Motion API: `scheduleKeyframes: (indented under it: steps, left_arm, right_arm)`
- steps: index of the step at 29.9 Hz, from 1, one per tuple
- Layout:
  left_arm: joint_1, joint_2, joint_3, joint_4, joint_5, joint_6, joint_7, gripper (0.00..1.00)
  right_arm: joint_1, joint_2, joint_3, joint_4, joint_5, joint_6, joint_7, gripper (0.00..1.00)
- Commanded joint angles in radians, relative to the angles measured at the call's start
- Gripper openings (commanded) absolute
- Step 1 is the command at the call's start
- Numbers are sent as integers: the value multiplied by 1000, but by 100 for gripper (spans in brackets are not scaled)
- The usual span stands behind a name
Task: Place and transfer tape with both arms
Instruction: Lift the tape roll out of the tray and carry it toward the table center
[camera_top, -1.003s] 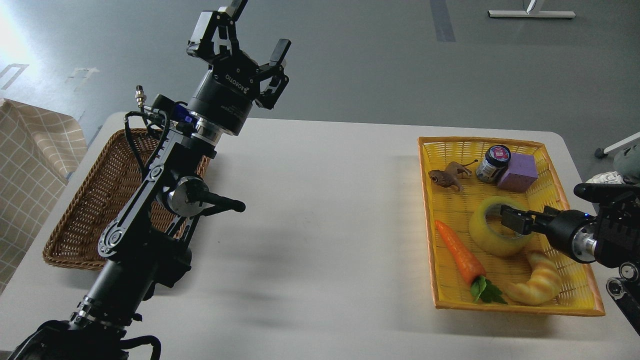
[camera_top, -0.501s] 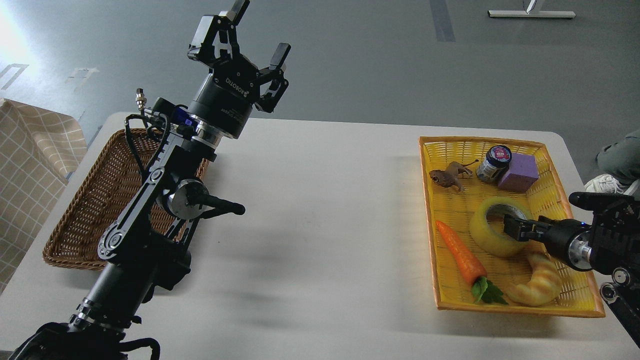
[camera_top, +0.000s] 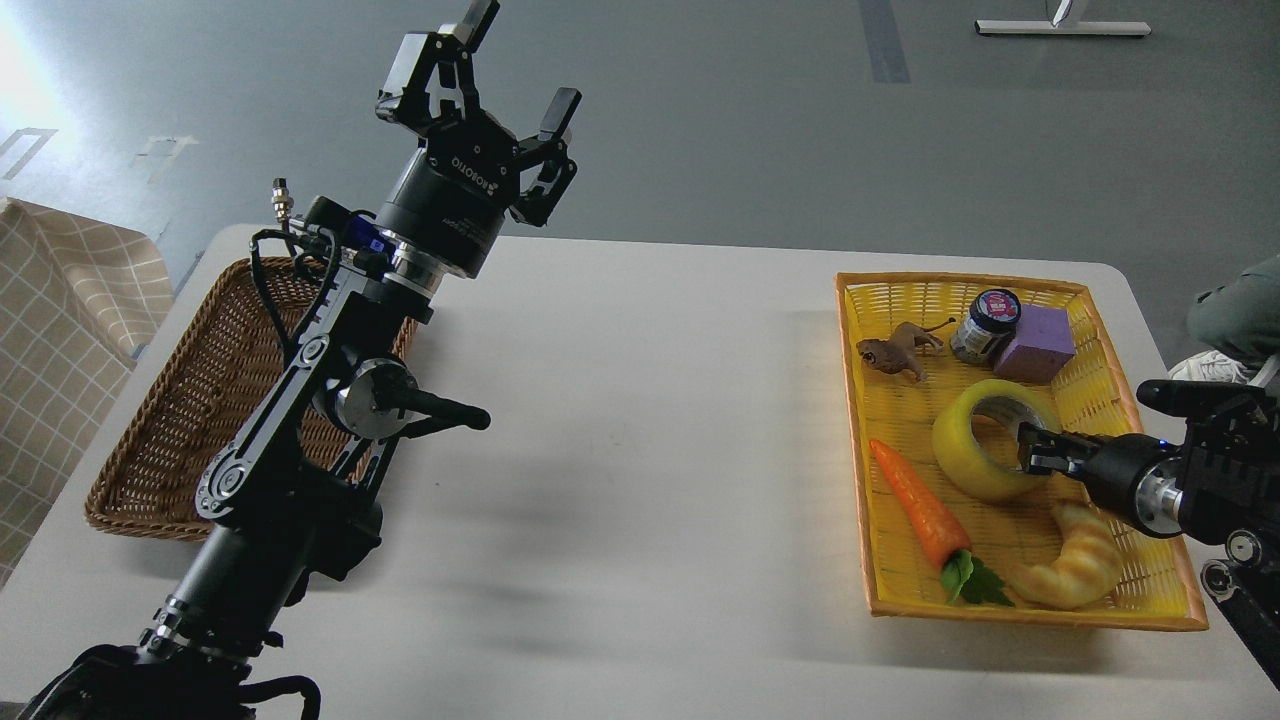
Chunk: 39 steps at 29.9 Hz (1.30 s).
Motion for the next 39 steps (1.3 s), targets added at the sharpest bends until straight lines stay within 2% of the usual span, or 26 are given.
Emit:
scheduleKeyframes:
  steps: [1, 4, 8, 13, 21, 28, 34, 39]
  left_arm:
    - [0, 2, 0, 2, 0, 0, -1, 98]
    - [0, 2, 0, 2, 0, 0, -1, 98]
    - [0, -1, 0, 2, 0, 0, 0, 98]
    - [1, -3, 0, 2, 0, 0, 0, 98]
    - [1, -6, 0, 2, 2, 3, 0, 98]
    - [4, -1, -3, 2, 0, 5, 0, 98]
    - [4, -3, -5, 0, 2, 8, 0, 98]
    - [4, -1, -14, 2, 2, 11, -3, 98]
  right_arm:
    - [3, 0, 1, 5, 1, 0, 2, 0]
    - [3, 1, 7, 13, 4, 0, 9, 0]
    - [8, -37, 34, 65, 57, 0, 57, 0]
    - [38, -81, 73, 131, 123, 0, 66, 0]
    - [295, -71, 50, 130, 160, 0, 66, 0]
    - [523, 58, -168, 108, 162, 0, 65, 0]
    - [612, 202, -312, 62, 157, 0, 62, 0]
    - [684, 271, -484, 16, 154, 0, 63, 0]
